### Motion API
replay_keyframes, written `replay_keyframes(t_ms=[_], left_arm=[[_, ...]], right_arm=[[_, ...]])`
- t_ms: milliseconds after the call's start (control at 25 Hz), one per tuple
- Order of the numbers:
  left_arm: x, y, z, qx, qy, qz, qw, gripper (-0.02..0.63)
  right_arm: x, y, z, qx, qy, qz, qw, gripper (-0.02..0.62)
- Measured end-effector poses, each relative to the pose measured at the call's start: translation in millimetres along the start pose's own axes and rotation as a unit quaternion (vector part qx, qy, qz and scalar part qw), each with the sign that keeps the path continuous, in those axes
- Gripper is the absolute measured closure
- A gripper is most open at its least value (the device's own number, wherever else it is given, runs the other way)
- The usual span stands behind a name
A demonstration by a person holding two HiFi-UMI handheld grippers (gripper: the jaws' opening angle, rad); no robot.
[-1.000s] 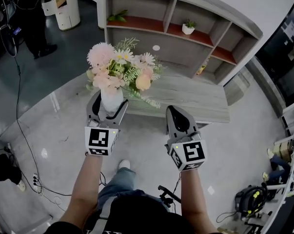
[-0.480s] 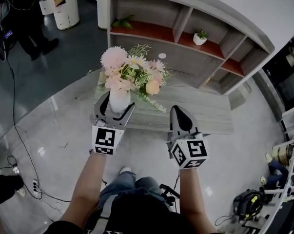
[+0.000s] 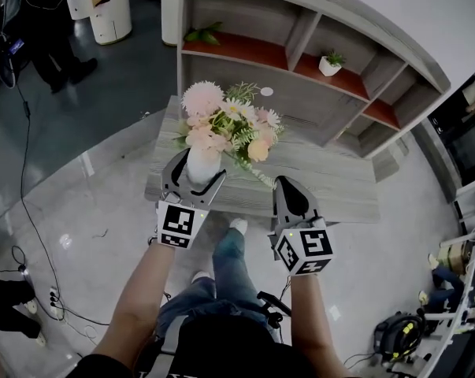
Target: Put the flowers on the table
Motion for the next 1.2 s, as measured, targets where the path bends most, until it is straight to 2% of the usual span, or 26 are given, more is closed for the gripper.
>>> replay_keyframes(t_ms=[280,440,720,1200], left_arm=[[4.8,27.2,-20.8,-0.003,0.021,0.011,0.9997,0.232],[-3.3,37.9,-37.1,-0.004,0.01,0.021,0.9997,0.232],[0.7,74.7,-65.3,-0.025,-0.013,0.032,0.9991,0.232],[-17.1,128.6,-114.7,-0.051,-0.024,0.052,0.9971,0.232]], right_arm=[[15.6,13.9,-13.6,-0.009,0.001,0.012,1.0,0.578],[23.0,26.6,-28.2,-0.02,-0.003,0.006,1.0,0.579],[64.5,40.7,-46.0,-0.041,0.004,-0.016,0.999,0.58],[112.7,80.4,-76.8,-0.078,0.013,-0.028,0.996,0.579]])
Point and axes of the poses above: the fingertips, and each gripper's own axes: y forward along the fingers, x to its right, z out of its top, the point moved 4 cm from there along -y, backward along the fingers, and after that the axes turned 5 degrees about x, right-handed, at the moved point
